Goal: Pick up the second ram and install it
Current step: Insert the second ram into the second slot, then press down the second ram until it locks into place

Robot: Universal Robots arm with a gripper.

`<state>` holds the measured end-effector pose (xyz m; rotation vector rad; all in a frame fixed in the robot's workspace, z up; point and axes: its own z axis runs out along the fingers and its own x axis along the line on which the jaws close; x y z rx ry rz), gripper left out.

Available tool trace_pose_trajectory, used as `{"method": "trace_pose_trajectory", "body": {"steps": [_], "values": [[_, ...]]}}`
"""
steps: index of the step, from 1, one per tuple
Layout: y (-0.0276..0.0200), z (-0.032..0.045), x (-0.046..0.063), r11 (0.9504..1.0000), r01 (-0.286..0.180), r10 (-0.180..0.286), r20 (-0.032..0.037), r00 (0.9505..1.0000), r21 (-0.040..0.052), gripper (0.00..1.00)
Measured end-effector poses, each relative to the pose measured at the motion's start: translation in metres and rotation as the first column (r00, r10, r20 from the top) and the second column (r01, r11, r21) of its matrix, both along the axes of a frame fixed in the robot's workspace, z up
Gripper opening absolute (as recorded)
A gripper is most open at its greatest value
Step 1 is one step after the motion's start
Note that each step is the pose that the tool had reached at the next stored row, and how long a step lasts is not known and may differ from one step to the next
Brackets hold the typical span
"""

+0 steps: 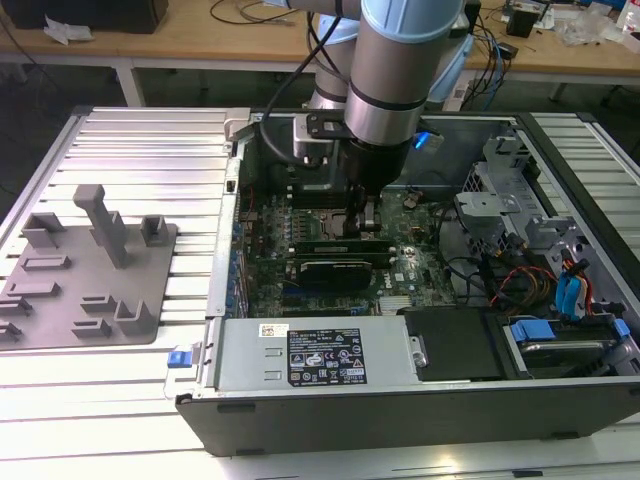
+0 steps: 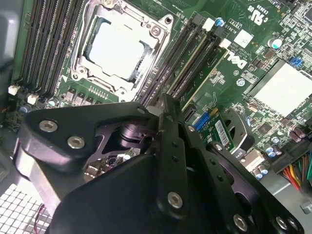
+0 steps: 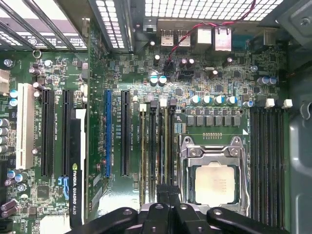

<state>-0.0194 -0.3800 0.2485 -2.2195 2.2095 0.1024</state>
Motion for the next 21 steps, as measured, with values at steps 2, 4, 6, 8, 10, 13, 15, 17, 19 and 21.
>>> {"method": "trace_pose_trajectory", "body": {"steps": [2,4,6,8,10,13,15,17,19,21], "values": [[0.0,-0.0005,-0.0024,1.0,-0.004,0.004,0.0072,1.0,0.0001,0.08],[0.0,-0.0005,-0.0028,1.0,-0.005,0.005,0.0077,1.0,0.0001,0.08],[0.0,-0.0004,-0.0028,1.0,-0.005,0.005,0.0077,1.0,0.0,0.08],[0.0,-0.0004,-0.0028,1.0,-0.006,0.006,0.0076,1.0,-0.0001,0.08],[0.0,-0.0004,-0.0028,1.0,-0.006,0.006,0.0077,0.9999,-0.0001,0.08],[0.0,-0.0004,-0.0028,1.0,-0.007,0.007,0.0076,0.9999,-0.0001,0.08],[0.0,-0.0004,-0.0028,1.0,-0.007,0.007,0.0077,0.9999,-0.0001,0.08],[0.0,-0.0004,-0.0028,1.0,-0.007,0.007,0.0077,0.9999,-0.0001,0.08],[0.0,-0.0004,-0.0013,1.0,-0.007,0.007,0.0076,0.9999,-0.0001,0.08],[0.0,-0.0004,0.0028,1.0,-0.007,0.007,0.0077,0.9999,-0.0001,0.08]]}}
